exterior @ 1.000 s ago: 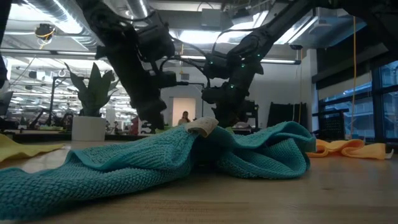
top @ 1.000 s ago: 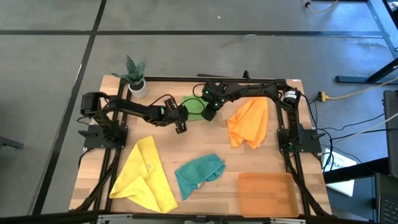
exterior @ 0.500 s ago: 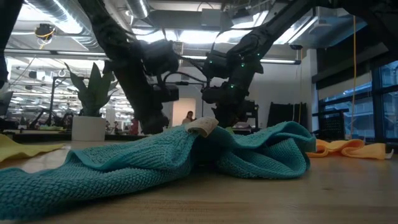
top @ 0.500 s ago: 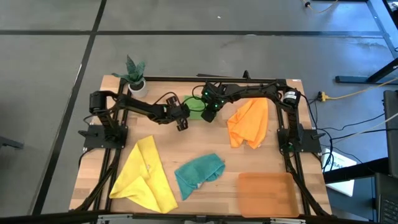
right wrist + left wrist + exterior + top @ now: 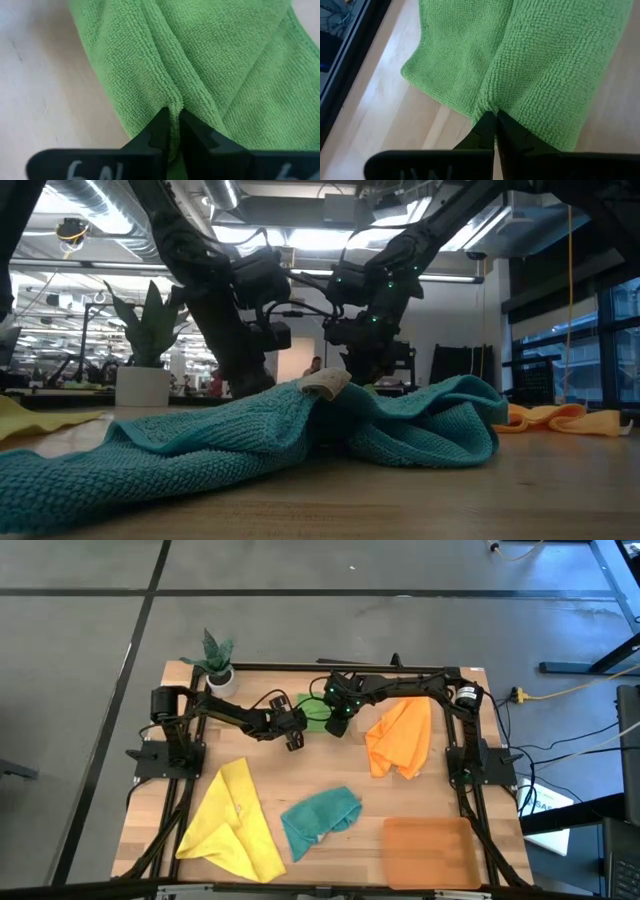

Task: Roll microfiber towels into tight, uniform cylinder then place into a basket
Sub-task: Roll the green microfiber towel

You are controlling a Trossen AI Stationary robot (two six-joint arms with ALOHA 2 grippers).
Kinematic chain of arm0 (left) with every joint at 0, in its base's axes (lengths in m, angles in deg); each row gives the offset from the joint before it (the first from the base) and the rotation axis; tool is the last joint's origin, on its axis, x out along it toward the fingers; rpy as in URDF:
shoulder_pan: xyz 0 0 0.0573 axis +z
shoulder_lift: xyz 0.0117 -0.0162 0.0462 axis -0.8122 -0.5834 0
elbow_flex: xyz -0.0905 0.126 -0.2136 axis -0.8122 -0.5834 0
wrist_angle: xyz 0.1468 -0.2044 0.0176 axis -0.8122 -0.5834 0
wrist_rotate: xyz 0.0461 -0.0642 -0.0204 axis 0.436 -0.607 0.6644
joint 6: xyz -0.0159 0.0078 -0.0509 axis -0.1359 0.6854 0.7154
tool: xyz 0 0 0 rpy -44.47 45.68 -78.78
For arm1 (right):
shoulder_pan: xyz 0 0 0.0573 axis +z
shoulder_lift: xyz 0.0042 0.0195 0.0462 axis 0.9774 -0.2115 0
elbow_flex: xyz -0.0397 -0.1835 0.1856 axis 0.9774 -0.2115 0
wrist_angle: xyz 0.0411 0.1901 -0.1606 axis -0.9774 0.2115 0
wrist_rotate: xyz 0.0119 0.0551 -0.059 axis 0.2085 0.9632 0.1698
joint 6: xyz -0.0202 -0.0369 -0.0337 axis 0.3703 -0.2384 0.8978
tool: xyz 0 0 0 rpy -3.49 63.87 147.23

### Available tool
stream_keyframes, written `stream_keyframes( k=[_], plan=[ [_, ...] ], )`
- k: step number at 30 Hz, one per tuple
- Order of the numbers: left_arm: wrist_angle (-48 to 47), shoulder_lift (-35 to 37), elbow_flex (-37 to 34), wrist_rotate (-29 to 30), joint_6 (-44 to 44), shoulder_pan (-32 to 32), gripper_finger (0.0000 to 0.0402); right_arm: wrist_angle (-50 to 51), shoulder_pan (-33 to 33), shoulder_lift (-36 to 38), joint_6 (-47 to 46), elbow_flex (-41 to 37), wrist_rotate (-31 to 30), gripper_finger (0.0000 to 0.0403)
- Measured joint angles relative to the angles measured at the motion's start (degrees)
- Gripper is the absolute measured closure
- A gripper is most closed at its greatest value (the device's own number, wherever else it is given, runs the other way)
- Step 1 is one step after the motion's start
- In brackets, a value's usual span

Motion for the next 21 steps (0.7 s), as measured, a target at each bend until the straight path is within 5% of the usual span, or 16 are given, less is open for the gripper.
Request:
stream_keyframes(
  k=[12,21],
  plan=[
    [-0.18,-0.04,0.00,-0.48,-0.76,0.02,0.0401,-0.16,0.00,0.00,-0.65,0.00,-0.38,0.0277],
    [-0.33,-0.07,0.00,-0.62,-0.83,0.02,0.0401,-0.32,-0.02,5.42,-0.79,0.11,-10.59,0.0270]
  ],
)
